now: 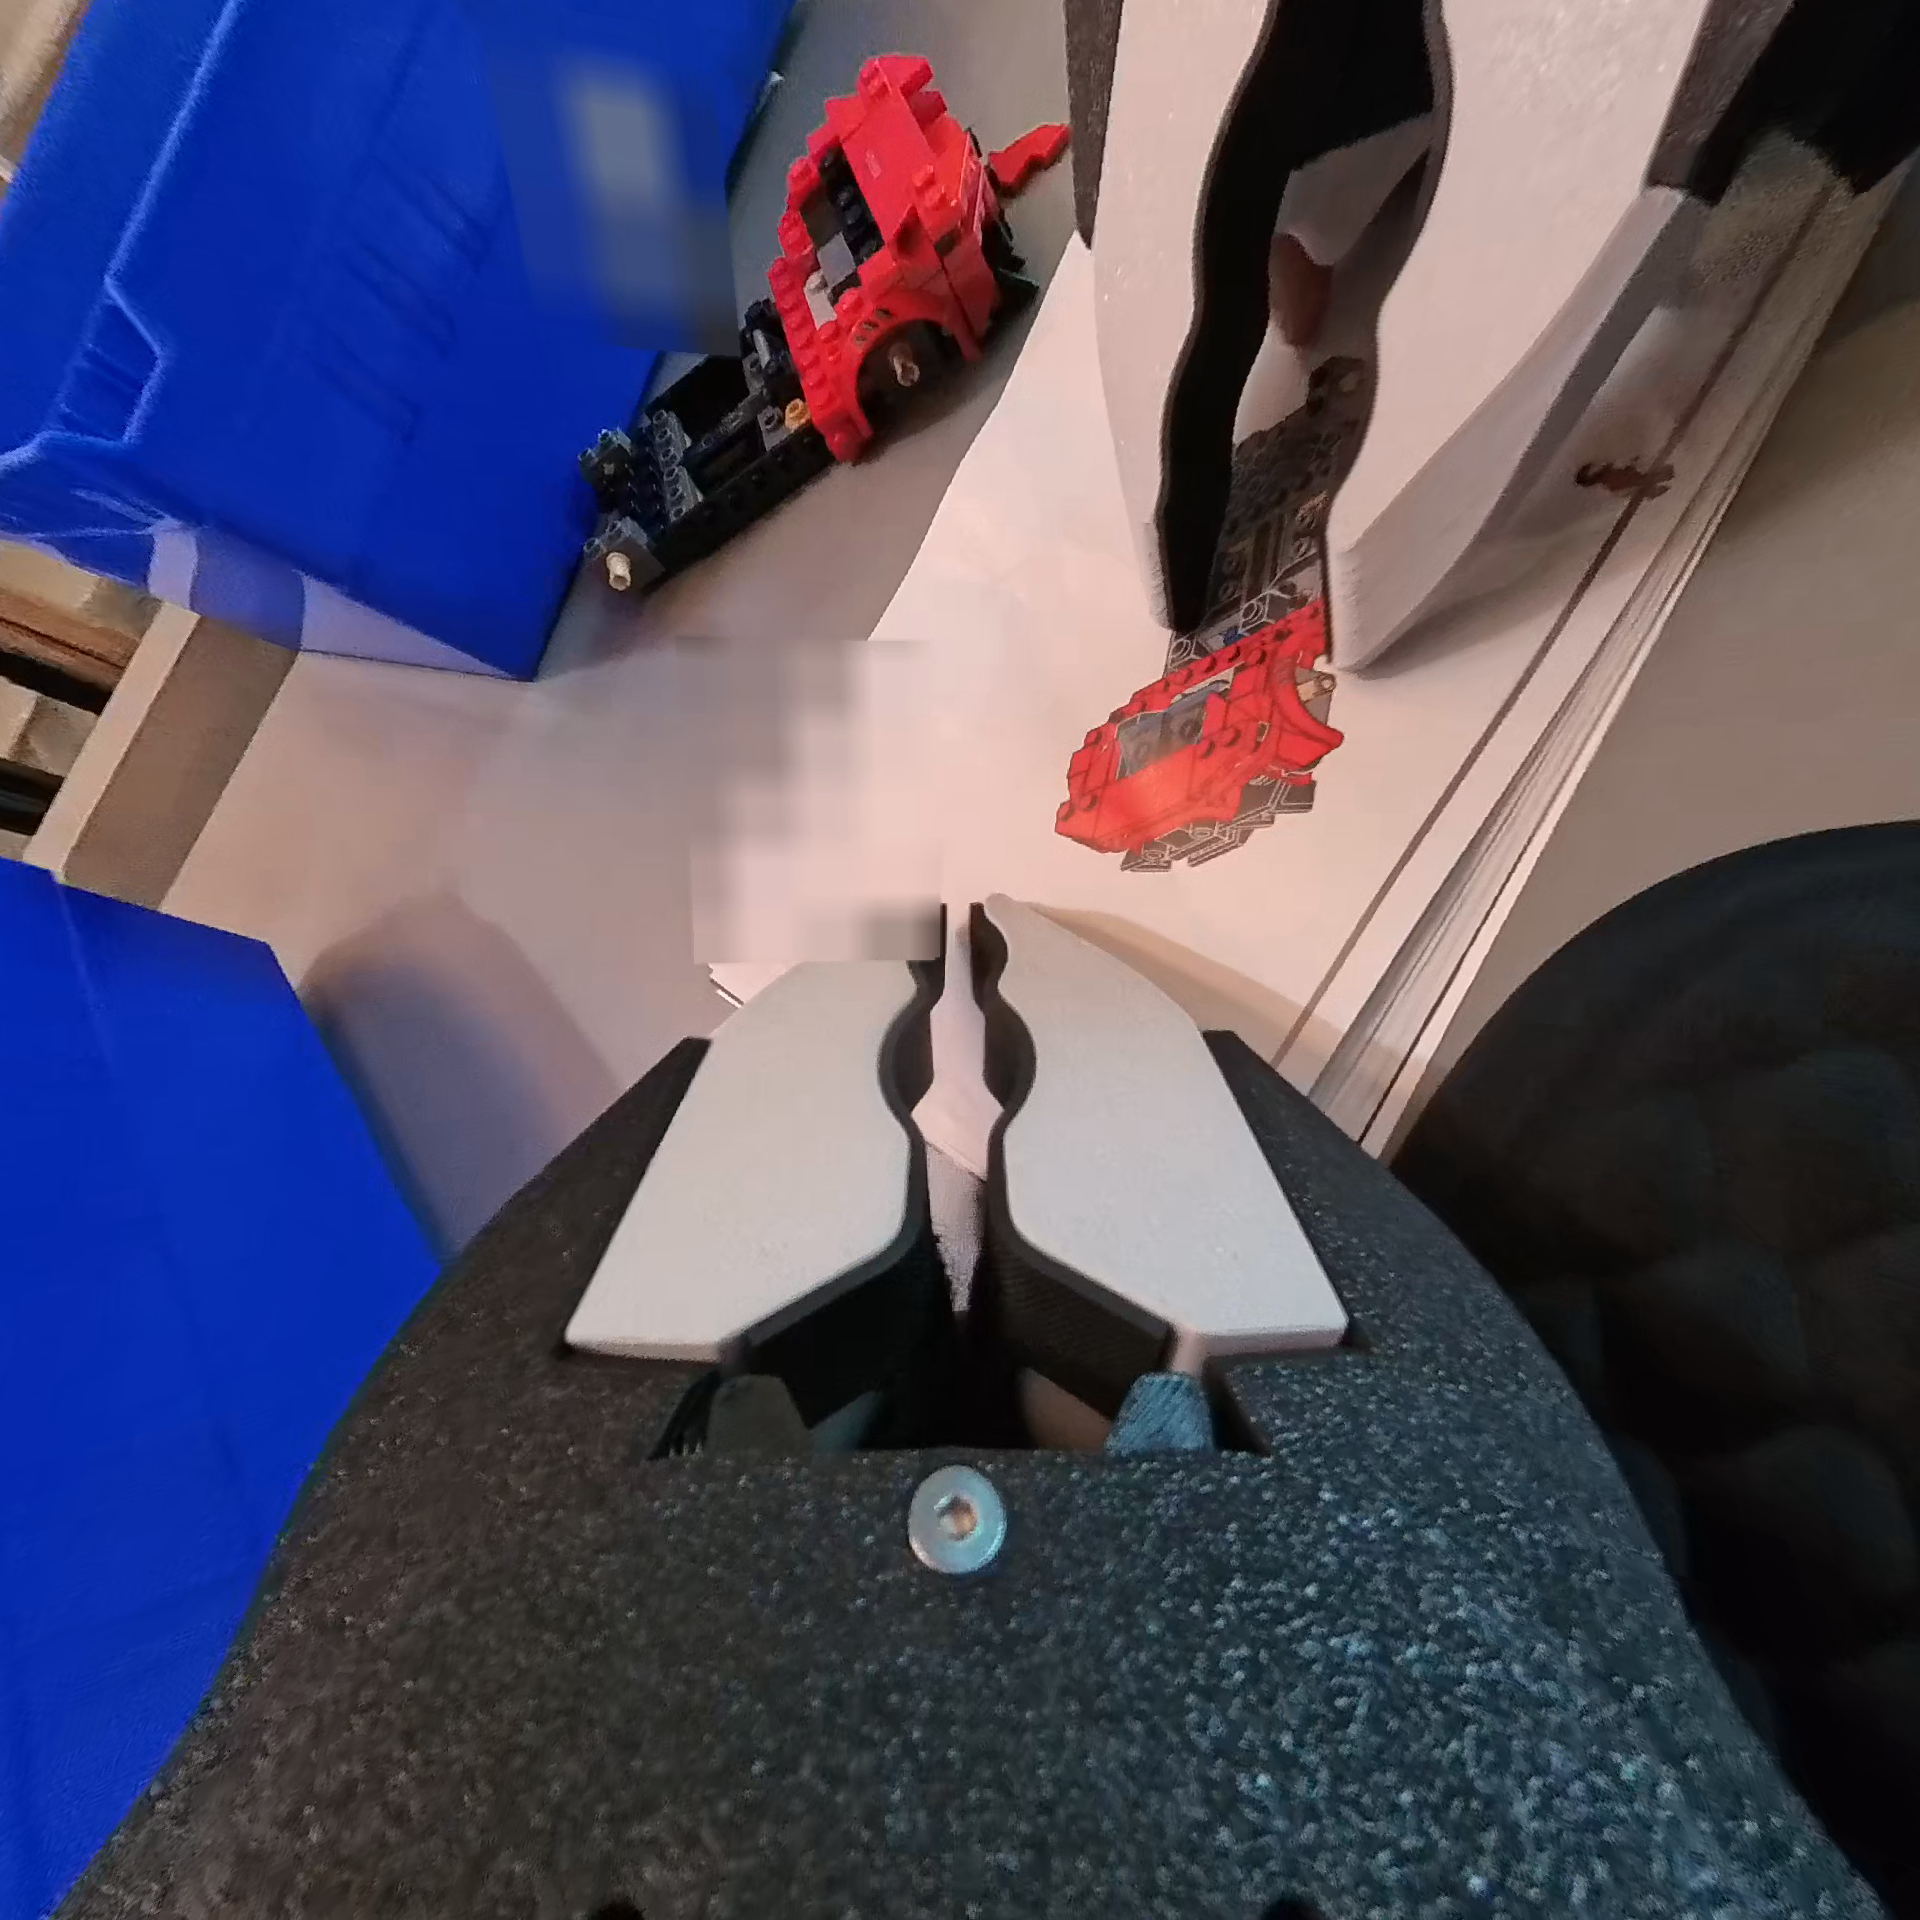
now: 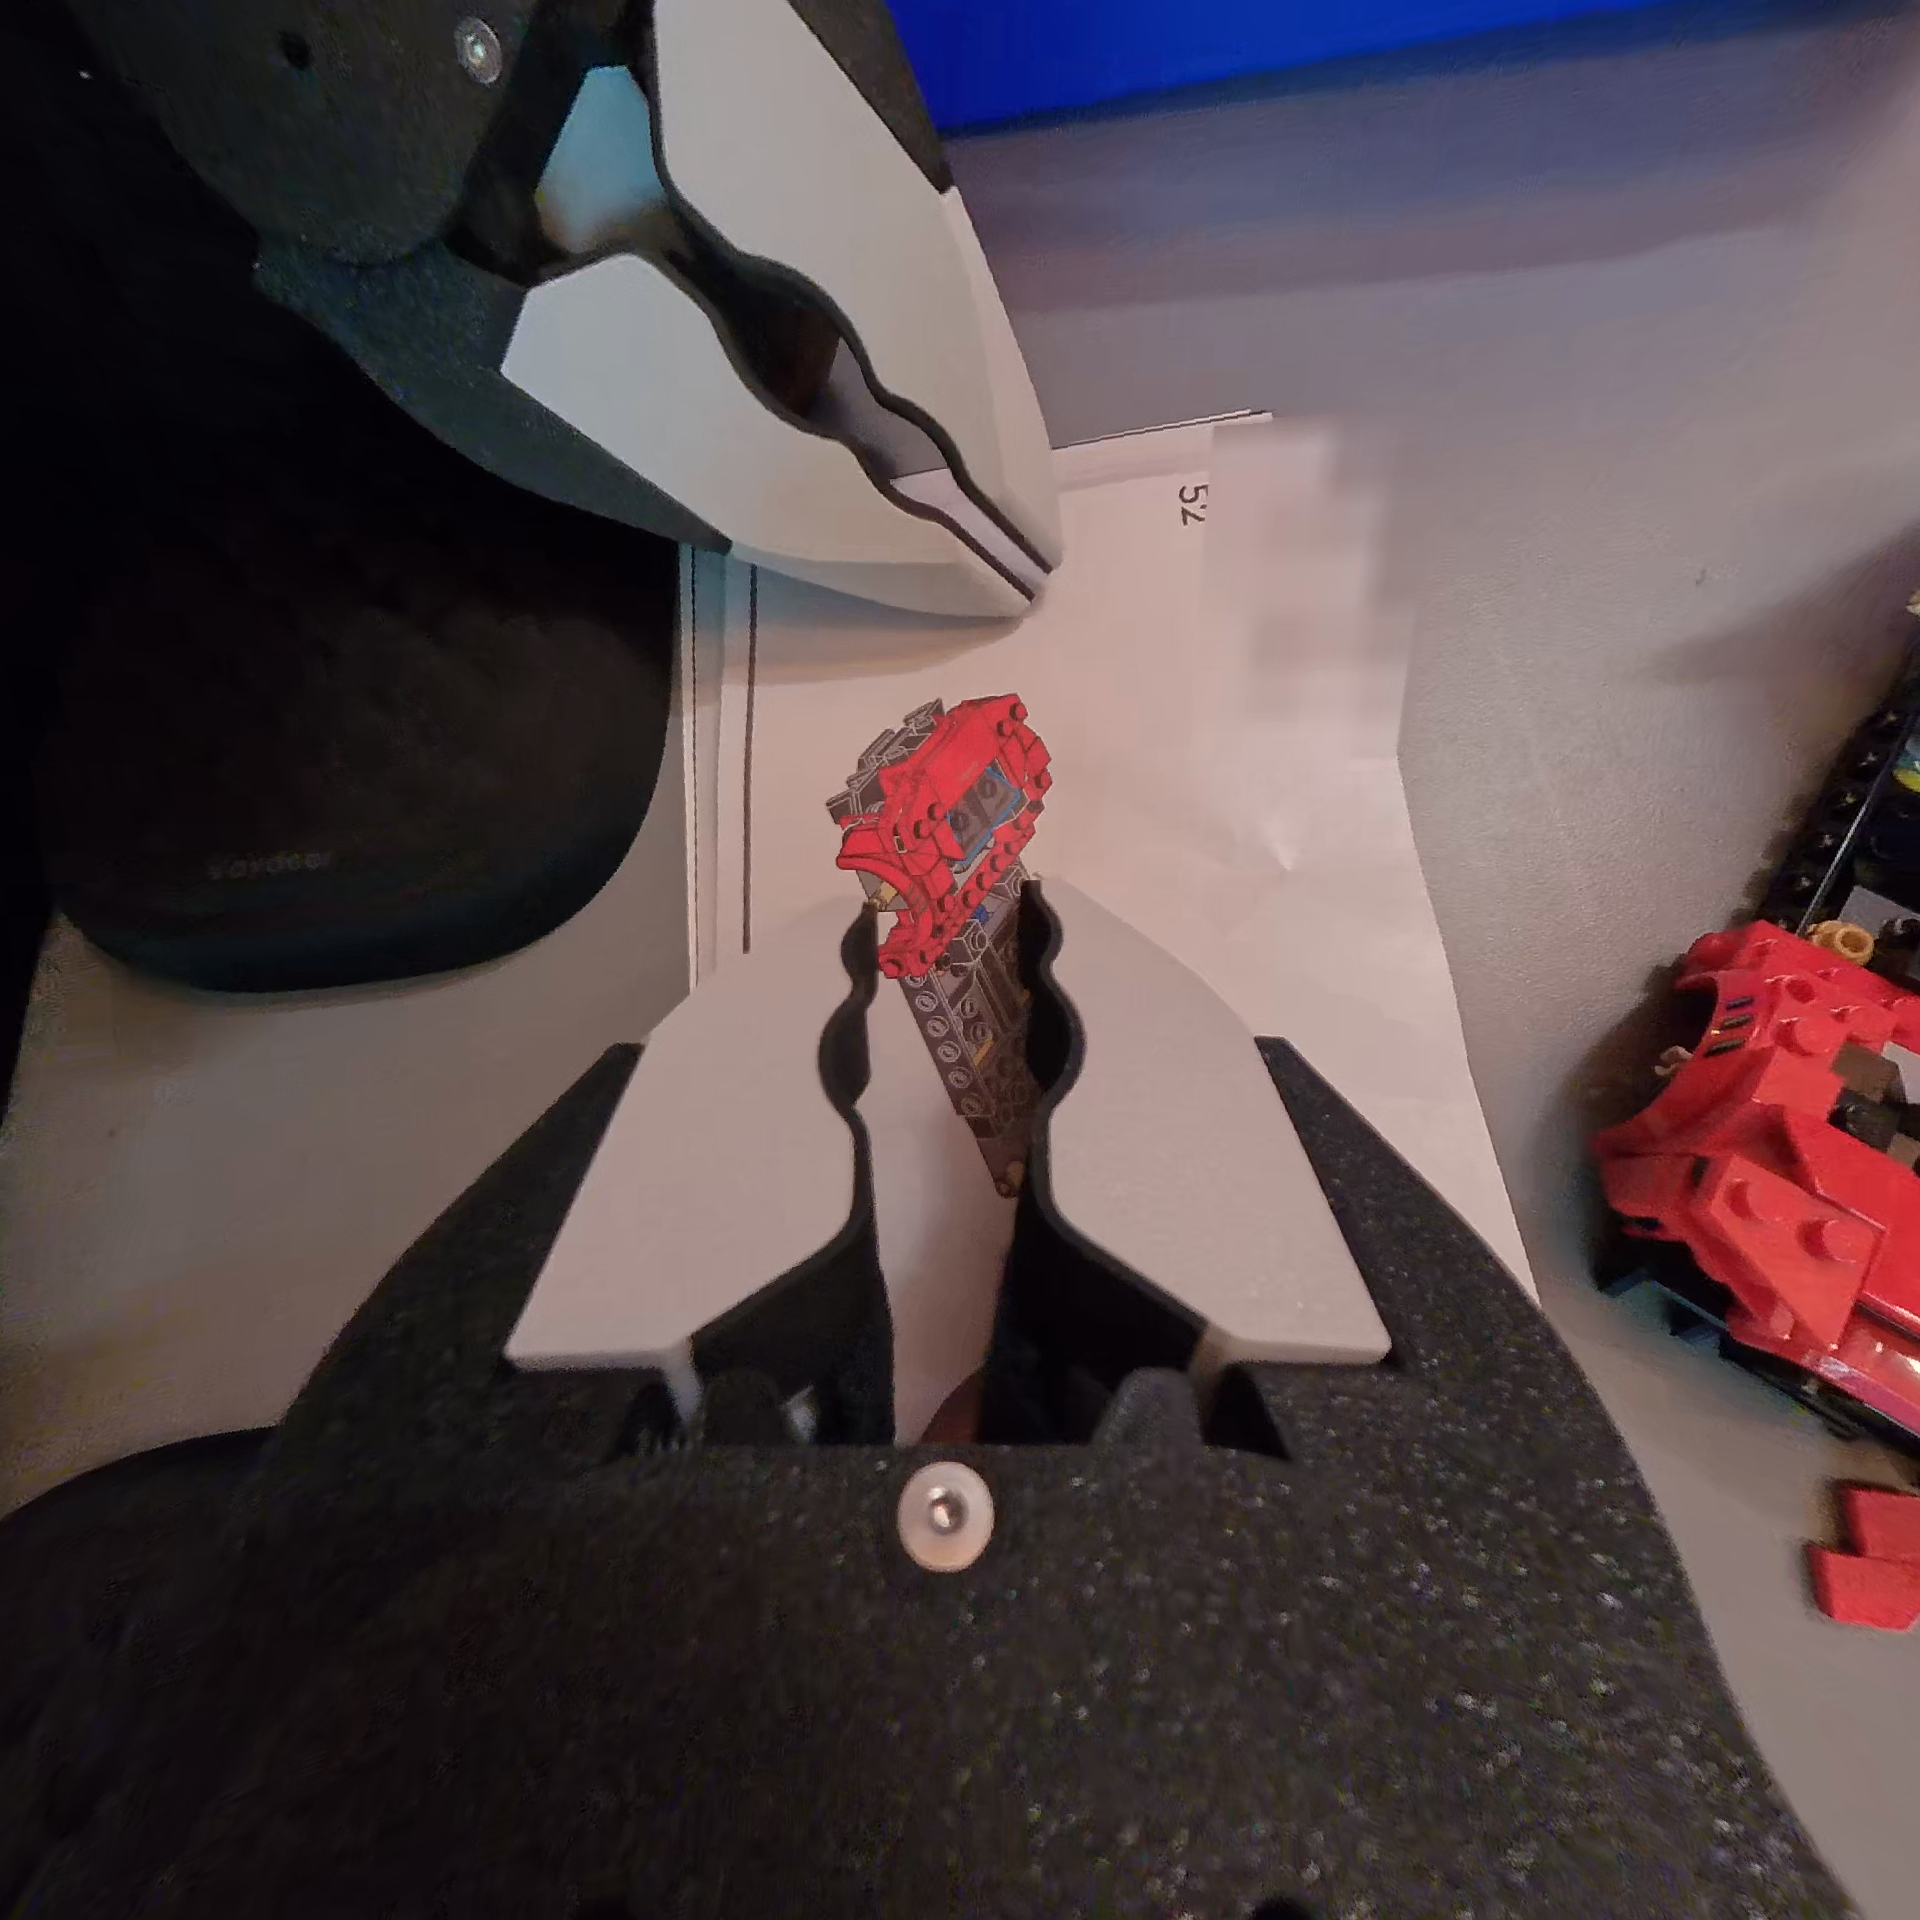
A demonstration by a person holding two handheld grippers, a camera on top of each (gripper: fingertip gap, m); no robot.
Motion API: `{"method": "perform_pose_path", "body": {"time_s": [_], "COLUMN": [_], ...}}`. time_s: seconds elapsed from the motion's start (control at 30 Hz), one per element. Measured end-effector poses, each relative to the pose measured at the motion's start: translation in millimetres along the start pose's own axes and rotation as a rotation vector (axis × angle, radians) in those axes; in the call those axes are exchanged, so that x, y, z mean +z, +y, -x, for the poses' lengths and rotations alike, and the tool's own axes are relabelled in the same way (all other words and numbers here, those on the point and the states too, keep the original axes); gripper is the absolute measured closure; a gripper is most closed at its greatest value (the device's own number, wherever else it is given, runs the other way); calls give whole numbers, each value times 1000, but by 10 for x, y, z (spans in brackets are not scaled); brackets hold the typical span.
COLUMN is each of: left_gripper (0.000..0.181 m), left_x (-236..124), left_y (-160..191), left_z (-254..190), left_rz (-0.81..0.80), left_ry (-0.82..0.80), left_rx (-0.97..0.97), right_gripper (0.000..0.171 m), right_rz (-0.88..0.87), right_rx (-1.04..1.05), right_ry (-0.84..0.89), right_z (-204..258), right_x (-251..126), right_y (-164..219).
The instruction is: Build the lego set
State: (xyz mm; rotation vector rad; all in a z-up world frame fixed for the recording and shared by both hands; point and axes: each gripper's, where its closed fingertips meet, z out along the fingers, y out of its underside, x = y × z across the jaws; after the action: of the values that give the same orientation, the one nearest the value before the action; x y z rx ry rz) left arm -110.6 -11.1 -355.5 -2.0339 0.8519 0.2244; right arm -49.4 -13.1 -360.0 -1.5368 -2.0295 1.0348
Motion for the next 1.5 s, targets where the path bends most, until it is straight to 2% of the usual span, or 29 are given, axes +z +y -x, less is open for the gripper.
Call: {"method": "perform_pose_path", "body": {"time_s": [0.17,0.27,0.33,0.5,0.6,0.67,0.73,0.83,0.9,1.0,1.17,1.2,1.37,1.43,1.5], "left_gripper": [178,178,179,180,180,180,180,180,180,180,180,180,180,180,180], "left_x": [-4,-5,-7,-13,-19,-24,-29,-35,-36,-37,-39,-40,-41,-42,-43], "left_y": [43,50,54,56,54,53,55,60,61,62,63,63,63,65,65], "left_z": [83,86,83,74,65,58,56,57,57,57,56,56,54,55,56], "left_rz": [75,69,60,54,47,44,41,39,39,39,39,39,39,38,37], "left_ry": [-146,-131,-117,-103,-100,-96,-92,-90,-89,-88,-88,-88,-88,-89,-88], "left_rx": [97,65,47,39,48,51,47,41,42,40,41,41,43,42,41], "right_gripper": [146,139,139,140,149,150,150,151,151,147,151,157,160,159,159], "right_rz": [-4,14,27,-62,8,164,379,724,859,965,982,972,923,848,715], "right_rx": [32,57,25,-176,-283,-312,-308,-302,-264,-234,-200,-204,-219,-201,-187], "right_ry": [-23,-94,-109,-22,-20,-53,-76,-70,-58,16,85,86,54,23,-14], "right_z": [-1,41,30,-307,-563,-769,-995,-1252,-1314,-1423,-1498,-1498,-1457,-1392,-1266], "right_x": [-3,-21,-94,-285,14,436,938,1505,1707,1819,1882,1896,1884,1789,1524], "right_y": [-3,-14,-150,-1346,-2109,-2400,-2468,-2248,-2114,-2005,-1967,-1971,-1981,-2085,-2312]}}
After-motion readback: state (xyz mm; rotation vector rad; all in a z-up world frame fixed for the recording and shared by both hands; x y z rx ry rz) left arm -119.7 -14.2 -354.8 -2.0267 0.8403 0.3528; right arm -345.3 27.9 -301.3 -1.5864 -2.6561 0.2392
